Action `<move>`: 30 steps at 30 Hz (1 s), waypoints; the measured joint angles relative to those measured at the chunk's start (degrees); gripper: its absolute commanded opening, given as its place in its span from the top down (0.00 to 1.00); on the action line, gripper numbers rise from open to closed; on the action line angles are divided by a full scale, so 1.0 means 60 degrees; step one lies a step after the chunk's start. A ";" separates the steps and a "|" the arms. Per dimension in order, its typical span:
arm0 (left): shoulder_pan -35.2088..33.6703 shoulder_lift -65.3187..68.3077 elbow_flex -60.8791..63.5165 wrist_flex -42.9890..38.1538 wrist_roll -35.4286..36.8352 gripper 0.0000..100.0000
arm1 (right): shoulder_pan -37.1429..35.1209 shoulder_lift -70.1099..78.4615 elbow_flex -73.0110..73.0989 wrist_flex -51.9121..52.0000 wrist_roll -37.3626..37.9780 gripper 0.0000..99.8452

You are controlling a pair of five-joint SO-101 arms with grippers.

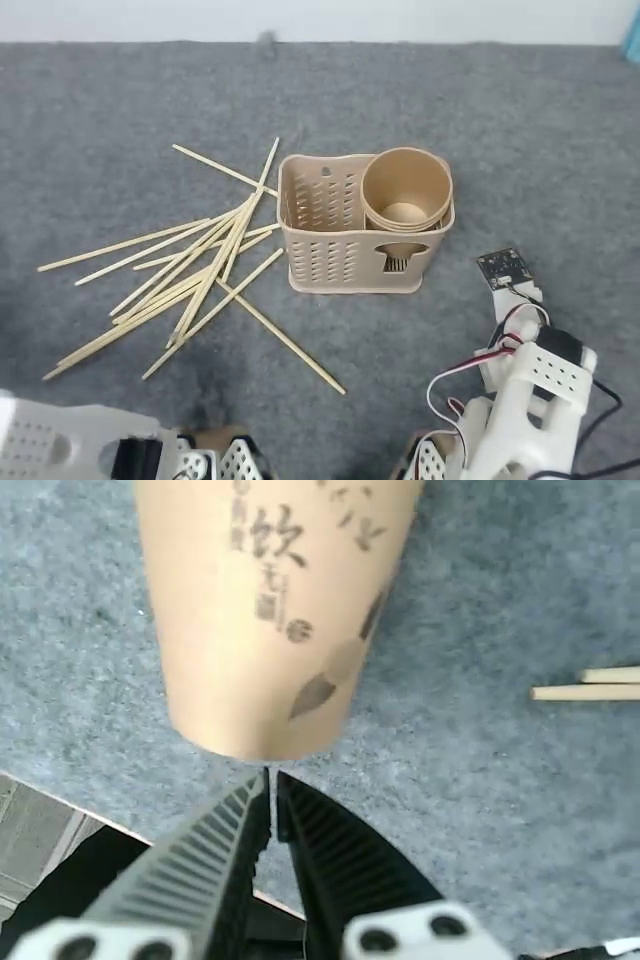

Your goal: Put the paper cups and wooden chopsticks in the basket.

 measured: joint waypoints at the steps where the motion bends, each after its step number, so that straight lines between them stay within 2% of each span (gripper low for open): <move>1: -0.0015 0.0088 0.0000 0.0000 0.0000 0.99 | 0.0000 0.0000 0.0000 0.0000 0.0000 0.99; 7: -0.0498 0.0147 0.0000 -0.0982 0.0000 0.99 | 0.0000 0.0000 0.0000 0.0000 0.0000 0.99; 16: -0.1231 0.0147 0.0000 -0.3414 0.0029 0.99 | 0.0000 0.0000 0.0000 0.0000 0.0000 0.99; 21: -0.1216 0.0381 0.0293 -0.5407 0.1495 0.99 | 0.0000 0.0000 0.0000 0.0000 0.0000 0.99; 26: -0.0645 0.1187 0.1055 -0.7604 0.3487 0.99 | 0.0000 0.0000 0.0000 0.0000 0.0000 0.99; 30: -0.0278 0.1700 0.1304 -0.8278 0.4352 0.99 | 0.0000 0.0000 0.0000 0.0000 0.0000 0.99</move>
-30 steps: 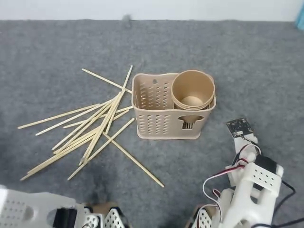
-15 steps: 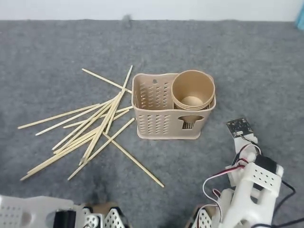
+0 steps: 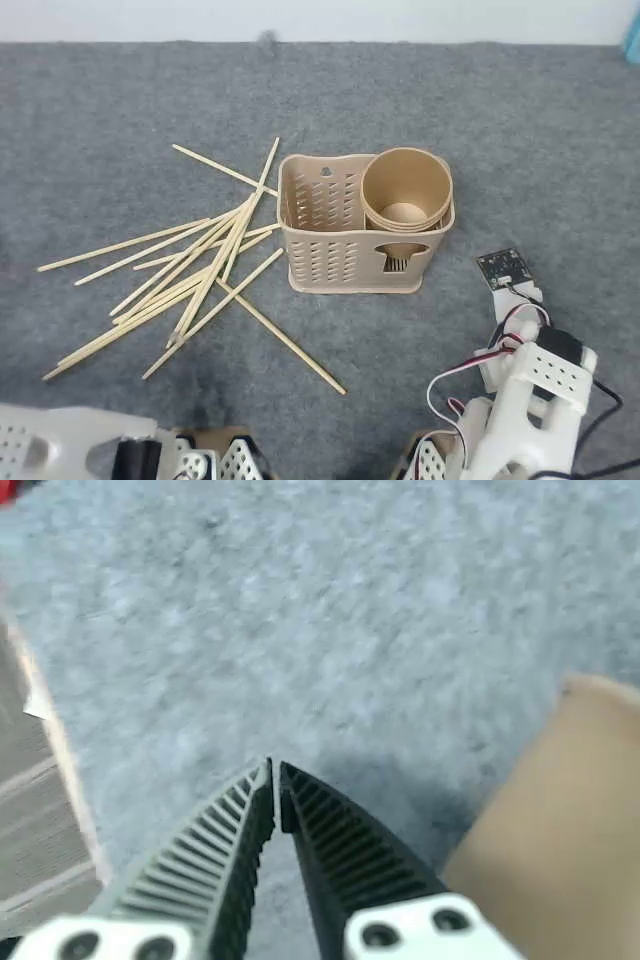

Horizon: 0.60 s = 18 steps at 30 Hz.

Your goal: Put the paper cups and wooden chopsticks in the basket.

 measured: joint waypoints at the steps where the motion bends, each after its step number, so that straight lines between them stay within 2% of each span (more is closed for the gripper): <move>1: 0.0029 0.0029 0.0029 -0.0029 0.0059 0.99 | 0.0000 0.0000 0.0000 0.0000 0.0000 0.99; 9: 0.0366 0.0044 0.1026 0.0044 0.0132 0.99 | 0.0000 0.0000 0.0000 0.0000 0.0000 0.99; 18: 0.1582 -0.0791 0.1260 0.3048 0.0190 0.99 | 0.0000 0.0000 0.0000 0.0000 0.0000 0.99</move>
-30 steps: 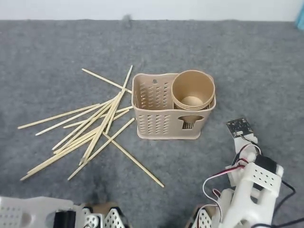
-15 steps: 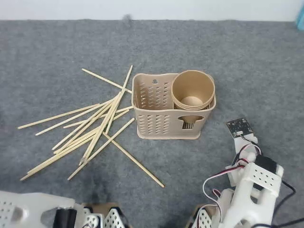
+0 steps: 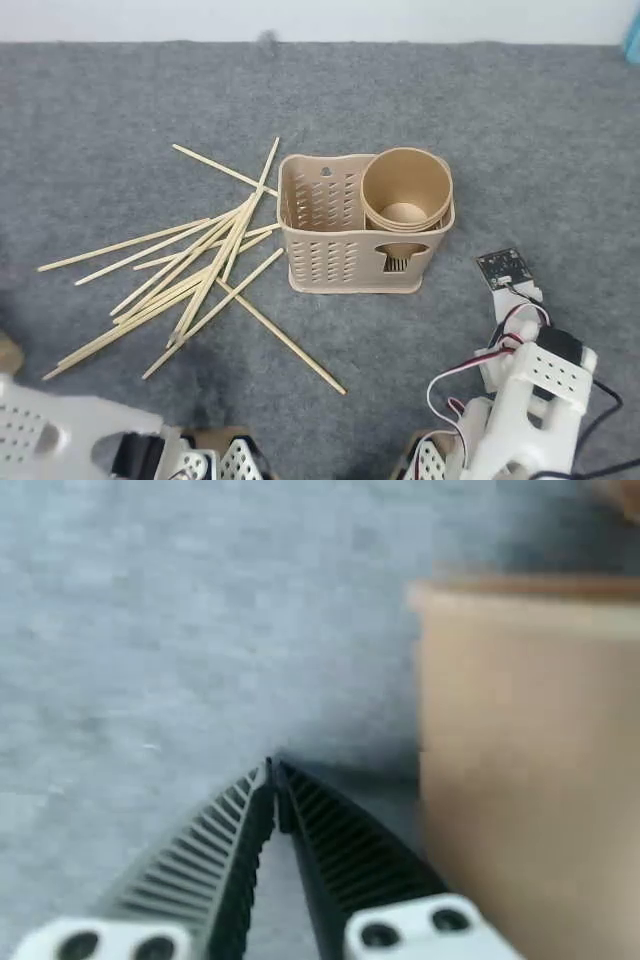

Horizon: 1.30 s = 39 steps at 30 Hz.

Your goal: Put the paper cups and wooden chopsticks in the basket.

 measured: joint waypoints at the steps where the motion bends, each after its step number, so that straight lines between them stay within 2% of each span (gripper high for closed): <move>1: 0.0220 -0.0190 0.0117 0.0220 0.0015 0.99 | 0.0000 0.0000 0.0000 0.0000 0.0000 0.99; 7: 0.1524 -0.2139 0.1641 0.0762 0.0044 0.99 | 0.0000 0.0000 0.0000 0.0000 0.0000 0.99; 13: 0.2960 -0.5070 0.3707 0.0762 0.0791 0.99 | 0.0000 0.0000 0.0000 0.0000 0.0000 0.99; 18: 0.4044 -0.7883 0.4586 0.0352 0.1114 0.98 | 0.0000 0.0000 0.0000 0.0000 0.0000 0.99; 23: 0.4615 -0.9817 0.4410 -0.0015 0.1128 0.87 | 0.0000 0.0000 0.0000 0.0000 0.0000 0.99; 25: 0.4703 -0.9802 0.3853 0.0381 0.1128 0.85 | 0.0000 0.0000 0.0000 0.0000 0.0000 0.99; 29: 0.4703 -0.8689 0.2154 0.1480 0.1128 0.87 | 0.0000 0.0000 0.0000 0.0000 0.0000 0.99; 34: 0.4381 -0.5685 -0.0703 0.2769 0.1099 0.87 | 0.0000 0.0000 0.0000 0.0000 0.0000 0.99; 39: 0.4132 -0.2374 -0.4132 0.5026 0.0161 0.87 | 0.0000 0.0000 0.0000 0.0000 0.0000 0.99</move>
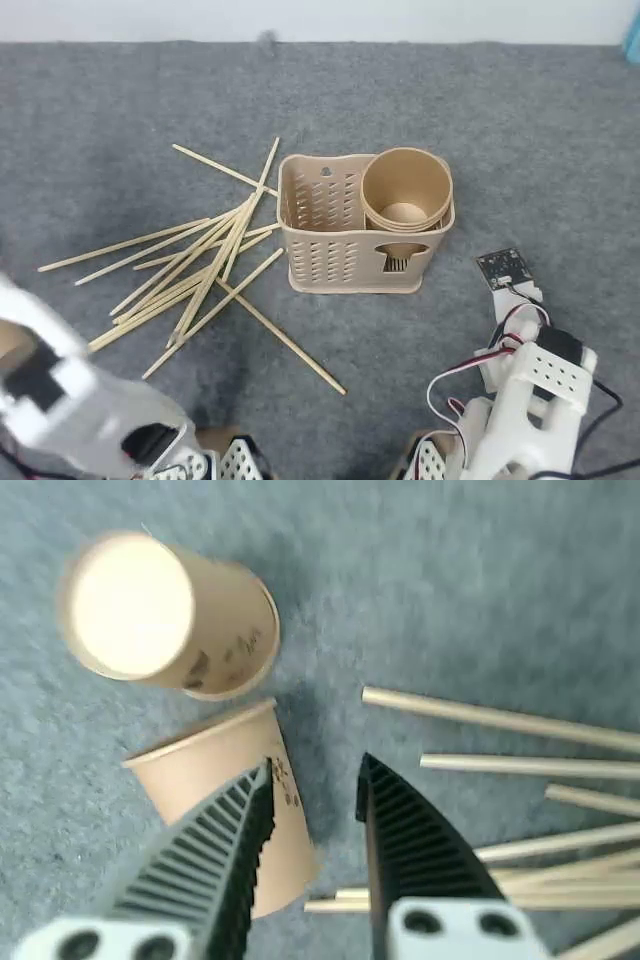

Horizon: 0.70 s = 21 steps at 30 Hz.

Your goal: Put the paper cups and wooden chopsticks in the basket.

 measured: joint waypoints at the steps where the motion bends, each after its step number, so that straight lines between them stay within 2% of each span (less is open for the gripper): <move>1: -0.0088 0.0674 -0.0733 0.0425 -0.0059 0.87 | 0.0000 0.0000 0.0000 0.0000 0.0000 0.99; 4: -0.0425 0.2505 -0.3062 0.1260 -0.0088 0.87 | 0.0000 0.0000 0.0000 0.0000 0.0000 0.99; 10: -0.1392 0.5245 -0.7297 0.1582 -0.0088 0.87 | 0.0000 0.0000 0.0000 0.0000 0.0000 0.99; 13: -0.1670 0.6007 -0.8015 0.1597 -0.0147 0.87 | 0.0000 0.0000 0.0000 0.0000 0.0000 0.99; 21: -0.1729 0.6930 -0.8132 0.1597 -0.0234 0.87 | 0.0000 0.0000 0.0000 0.0000 0.0000 0.99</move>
